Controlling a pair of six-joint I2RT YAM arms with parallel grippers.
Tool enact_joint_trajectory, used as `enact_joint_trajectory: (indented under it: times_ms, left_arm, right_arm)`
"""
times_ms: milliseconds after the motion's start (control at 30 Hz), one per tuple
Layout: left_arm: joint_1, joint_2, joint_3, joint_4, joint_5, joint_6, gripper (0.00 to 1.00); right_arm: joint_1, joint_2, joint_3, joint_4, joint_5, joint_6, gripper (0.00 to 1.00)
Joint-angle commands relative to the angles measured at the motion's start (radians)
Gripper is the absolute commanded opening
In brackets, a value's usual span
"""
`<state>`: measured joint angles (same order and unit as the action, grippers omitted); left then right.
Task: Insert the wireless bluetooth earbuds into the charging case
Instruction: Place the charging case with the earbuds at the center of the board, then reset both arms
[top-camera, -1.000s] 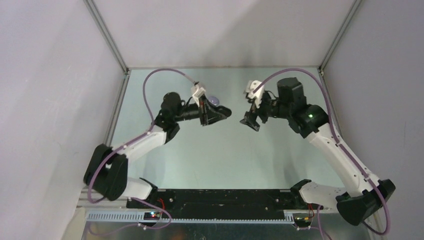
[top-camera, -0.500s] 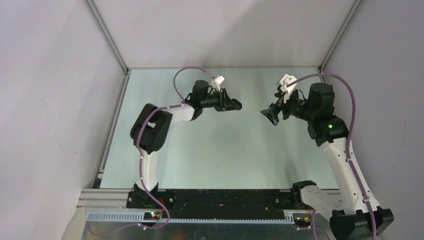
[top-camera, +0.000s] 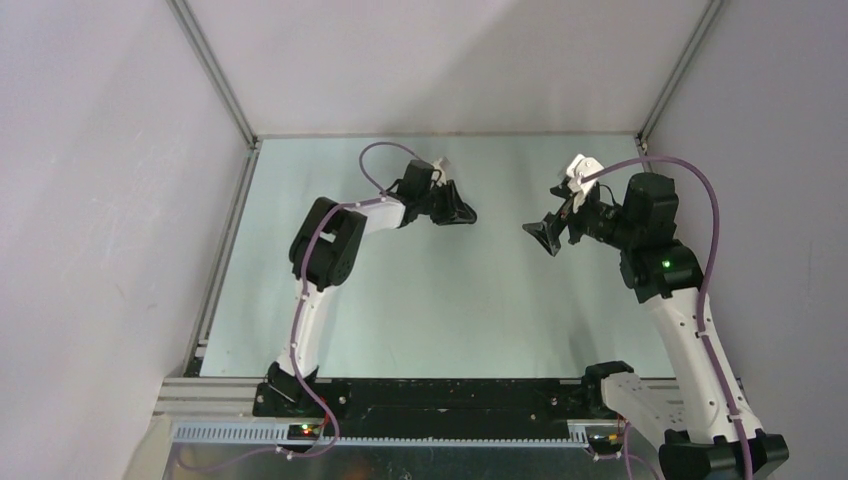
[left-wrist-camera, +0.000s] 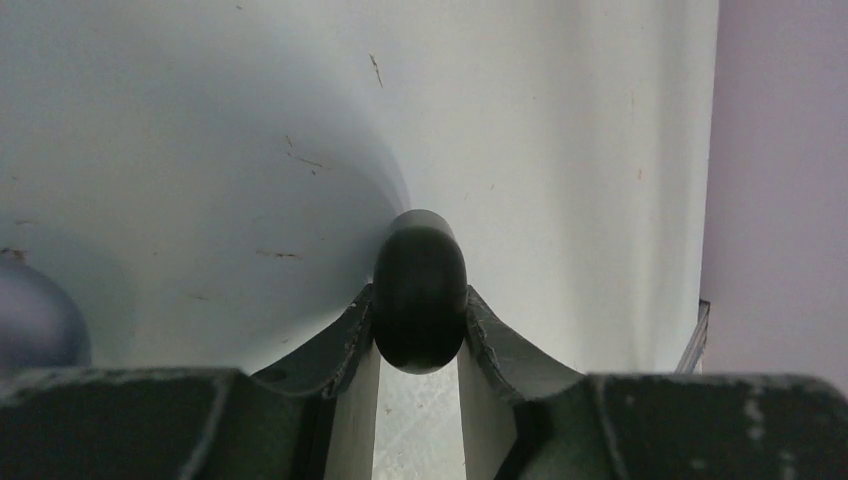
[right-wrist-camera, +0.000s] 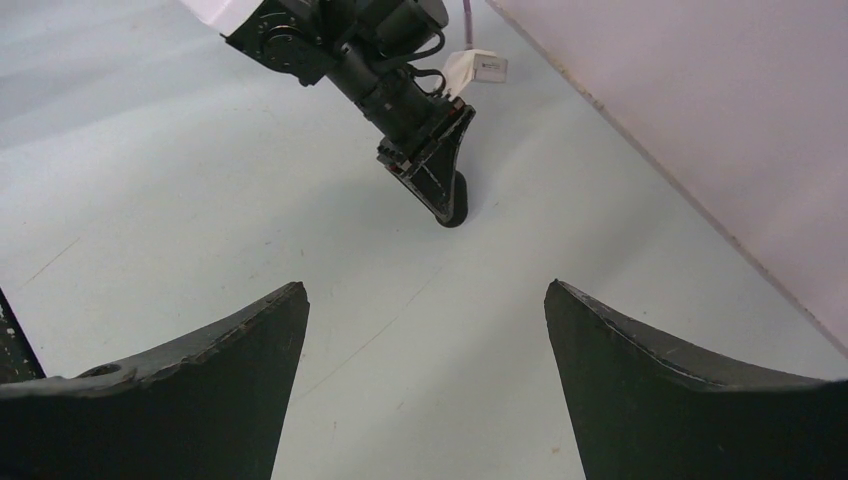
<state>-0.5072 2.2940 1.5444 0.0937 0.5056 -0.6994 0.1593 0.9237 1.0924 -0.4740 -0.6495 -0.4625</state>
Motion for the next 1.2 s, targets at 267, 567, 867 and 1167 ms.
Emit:
enact_joint_trajectory:
  times_ms: [267,567,867,1167]
  left_arm:
    - [-0.025,0.012,0.043,-0.115,-0.073,-0.006,0.77]
    - [-0.042,-0.080,-0.071,-0.104,-0.070,0.007,1.00]
    - [-0.045,-0.311,-0.247,-0.201,-0.062,0.271,0.99]
    - [0.061,-0.949,-0.383,-0.410,-0.079,0.721,1.00]
  right_arm:
    - [-0.003,-0.036,-0.016,0.044,-0.040,0.006,0.93]
    - [-0.001,-0.042,-0.014,0.040,-0.038,0.001,0.94]
    - [-0.004,-0.054,-0.015,0.048,-0.005,-0.001,0.99]
    - [-0.012,-0.199,0.003,-0.111,0.256,-0.017,0.99]
